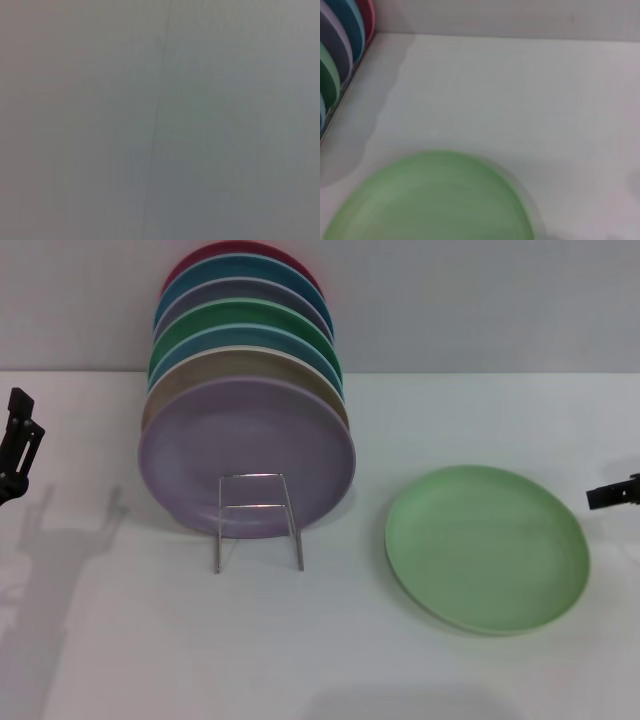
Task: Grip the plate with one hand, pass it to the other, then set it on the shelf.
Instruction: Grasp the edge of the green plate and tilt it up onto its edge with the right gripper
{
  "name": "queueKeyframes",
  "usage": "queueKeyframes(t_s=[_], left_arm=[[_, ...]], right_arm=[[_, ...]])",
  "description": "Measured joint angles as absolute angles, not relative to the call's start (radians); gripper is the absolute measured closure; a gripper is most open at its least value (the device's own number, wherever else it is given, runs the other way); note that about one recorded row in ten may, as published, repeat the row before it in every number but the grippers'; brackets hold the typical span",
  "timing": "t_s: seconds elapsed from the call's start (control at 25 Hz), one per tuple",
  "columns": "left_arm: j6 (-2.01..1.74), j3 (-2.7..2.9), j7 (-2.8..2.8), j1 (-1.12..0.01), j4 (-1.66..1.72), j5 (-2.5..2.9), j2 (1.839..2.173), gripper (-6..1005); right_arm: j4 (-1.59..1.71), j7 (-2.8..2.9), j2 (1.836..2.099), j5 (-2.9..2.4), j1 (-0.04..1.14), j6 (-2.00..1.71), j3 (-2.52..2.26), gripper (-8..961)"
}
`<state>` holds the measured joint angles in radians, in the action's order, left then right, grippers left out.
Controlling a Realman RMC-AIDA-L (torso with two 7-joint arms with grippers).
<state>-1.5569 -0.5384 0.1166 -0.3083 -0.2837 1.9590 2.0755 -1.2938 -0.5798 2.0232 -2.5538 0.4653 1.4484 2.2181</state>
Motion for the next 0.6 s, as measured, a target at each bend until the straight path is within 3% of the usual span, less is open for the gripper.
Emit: queueKeyframes(t_s=[0.6], left_arm=[[-1.557, -0.536, 0.117, -0.299, -0.284, 1.962, 2.075, 146]], right_arm=[[-1.149, -0.577, 2.014, -2.582, 0.503, 1.403, 2.220, 337]])
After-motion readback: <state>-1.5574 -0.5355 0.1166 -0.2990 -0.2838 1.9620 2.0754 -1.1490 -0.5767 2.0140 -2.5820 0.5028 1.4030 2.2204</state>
